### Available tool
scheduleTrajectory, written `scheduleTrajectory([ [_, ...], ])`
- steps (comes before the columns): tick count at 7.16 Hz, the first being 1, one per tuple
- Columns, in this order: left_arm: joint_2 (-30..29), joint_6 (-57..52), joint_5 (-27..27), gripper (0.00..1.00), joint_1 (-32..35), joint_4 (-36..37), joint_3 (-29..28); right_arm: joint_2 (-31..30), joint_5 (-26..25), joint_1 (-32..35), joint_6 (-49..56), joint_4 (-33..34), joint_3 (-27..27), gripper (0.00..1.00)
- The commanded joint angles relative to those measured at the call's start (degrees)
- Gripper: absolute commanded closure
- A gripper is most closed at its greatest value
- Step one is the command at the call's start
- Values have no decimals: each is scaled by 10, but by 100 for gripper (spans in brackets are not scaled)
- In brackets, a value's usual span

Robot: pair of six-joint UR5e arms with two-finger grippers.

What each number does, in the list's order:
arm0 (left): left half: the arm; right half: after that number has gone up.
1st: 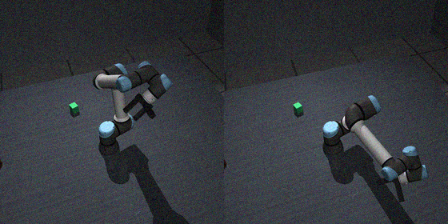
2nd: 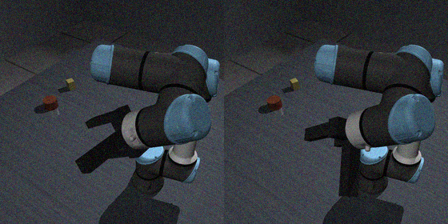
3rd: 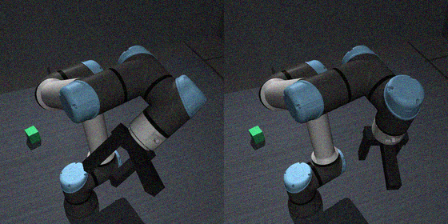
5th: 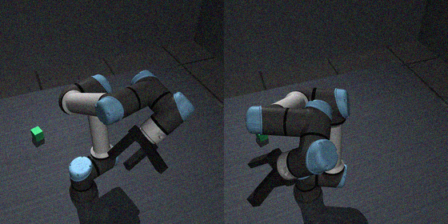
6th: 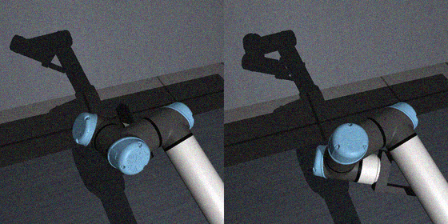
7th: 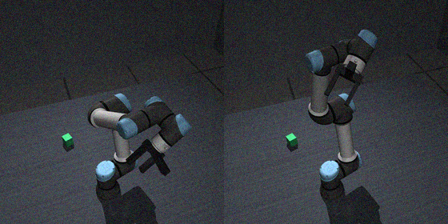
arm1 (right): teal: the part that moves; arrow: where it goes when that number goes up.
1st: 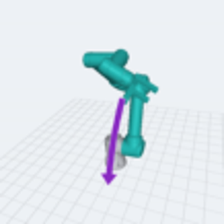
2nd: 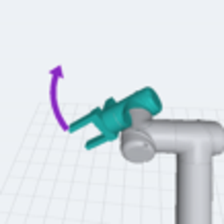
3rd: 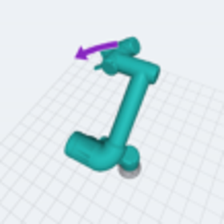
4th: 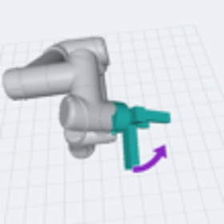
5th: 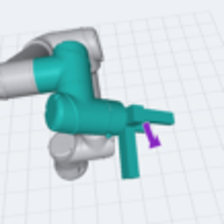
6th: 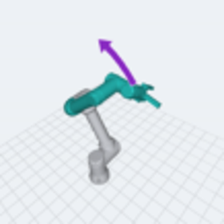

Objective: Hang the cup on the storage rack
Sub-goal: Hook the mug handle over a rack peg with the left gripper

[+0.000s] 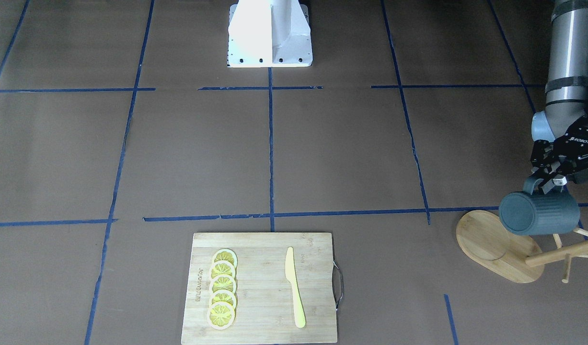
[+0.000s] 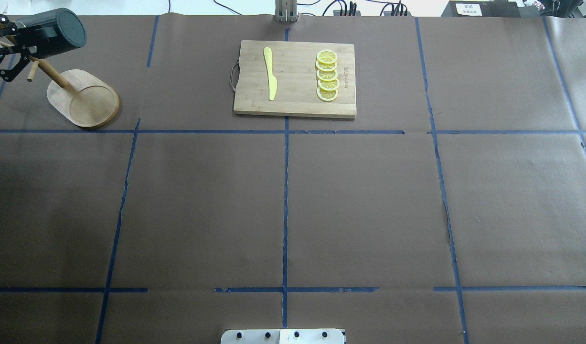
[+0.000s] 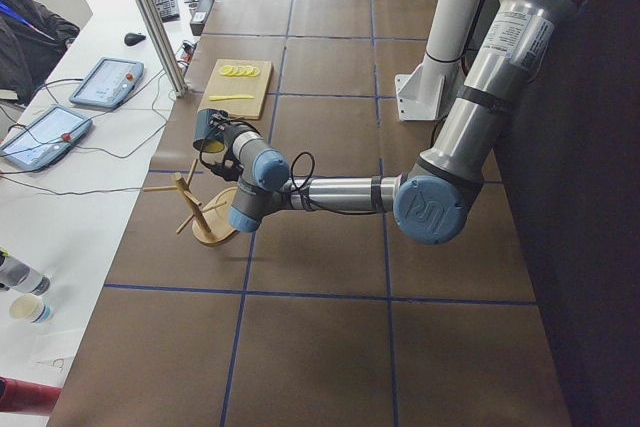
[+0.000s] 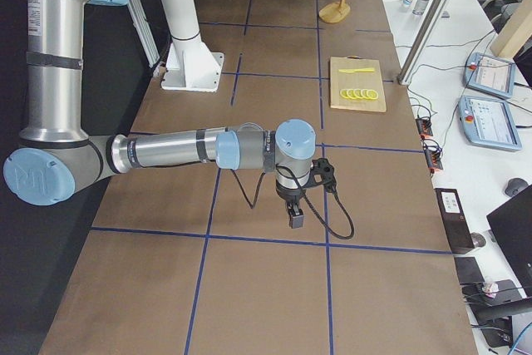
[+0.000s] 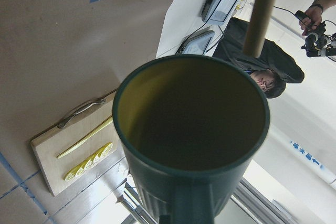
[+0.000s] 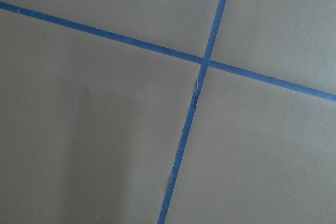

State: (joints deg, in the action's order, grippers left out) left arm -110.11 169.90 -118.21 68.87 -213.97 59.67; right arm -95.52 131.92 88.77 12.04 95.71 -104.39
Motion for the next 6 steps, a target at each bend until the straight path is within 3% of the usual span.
scheduleTrajectory([
  [1, -1, 2, 1, 100, 15, -5, -10, 3, -1, 0, 1, 0, 1, 0],
  [6, -20, -2, 3, 100, 16, -5, -29, 3, -2, 1, 0, 0, 0, 0],
])
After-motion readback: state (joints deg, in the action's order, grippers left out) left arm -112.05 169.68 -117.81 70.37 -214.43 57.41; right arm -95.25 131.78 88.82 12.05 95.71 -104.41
